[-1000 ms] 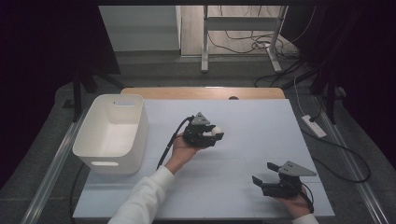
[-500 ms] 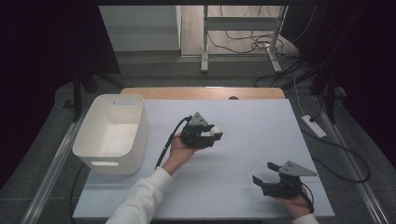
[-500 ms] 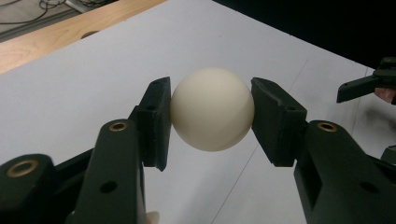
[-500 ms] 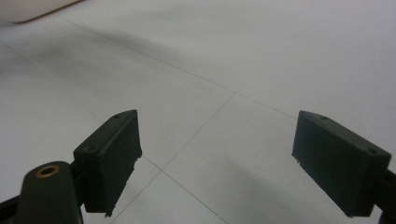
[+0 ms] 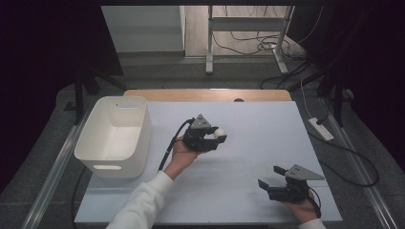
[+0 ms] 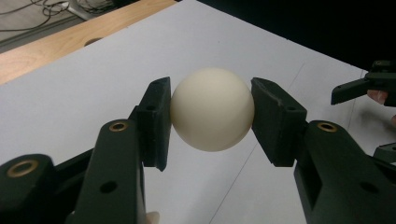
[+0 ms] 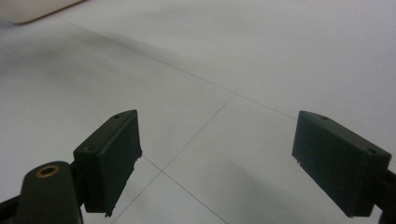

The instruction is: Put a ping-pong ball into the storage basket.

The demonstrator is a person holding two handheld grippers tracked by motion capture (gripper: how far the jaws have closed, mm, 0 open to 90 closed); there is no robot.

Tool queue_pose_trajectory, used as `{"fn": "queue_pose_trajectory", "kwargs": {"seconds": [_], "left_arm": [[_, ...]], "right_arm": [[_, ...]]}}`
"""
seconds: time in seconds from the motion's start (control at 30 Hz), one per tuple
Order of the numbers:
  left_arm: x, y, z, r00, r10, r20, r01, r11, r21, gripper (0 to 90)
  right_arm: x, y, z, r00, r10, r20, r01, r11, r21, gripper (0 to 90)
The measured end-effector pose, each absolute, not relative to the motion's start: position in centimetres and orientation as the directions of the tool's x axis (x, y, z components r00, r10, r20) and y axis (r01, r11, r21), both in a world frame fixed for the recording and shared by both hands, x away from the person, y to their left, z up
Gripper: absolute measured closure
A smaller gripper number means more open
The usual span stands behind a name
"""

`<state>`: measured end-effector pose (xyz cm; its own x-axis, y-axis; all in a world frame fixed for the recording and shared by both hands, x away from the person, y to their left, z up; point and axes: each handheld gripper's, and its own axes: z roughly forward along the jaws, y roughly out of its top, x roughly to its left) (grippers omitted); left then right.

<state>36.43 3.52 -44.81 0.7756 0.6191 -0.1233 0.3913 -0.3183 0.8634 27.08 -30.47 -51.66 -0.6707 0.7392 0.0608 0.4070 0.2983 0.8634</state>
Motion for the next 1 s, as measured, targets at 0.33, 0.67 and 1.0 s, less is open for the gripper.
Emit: {"fn": "queue_pose_trajectory", "kwargs": {"seconds": [0.33, 0.67, 1.0], "left_arm": [[36.0, 4.2, -44.1, 0.771, 0.625, -0.12, 0.382, -0.303, 0.873, 50.8], [35.4, 4.8, -43.4, 0.769, 0.63, -0.109, 0.368, -0.297, 0.881, 50.8], [34.7, 5.8, -42.4, 0.76, 0.643, -0.092, 0.351, -0.288, 0.891, 50.8]], "right_arm": [[27.1, -30.4, -51.7, -0.671, 0.739, 0.058, 0.405, 0.3, 0.863, 15.2], [27.0, -30.4, -51.6, -0.673, 0.737, 0.054, 0.401, 0.303, 0.864, 15.2], [27.0, -30.4, -51.5, -0.676, 0.735, 0.052, 0.398, 0.306, 0.865, 15.3]]}}
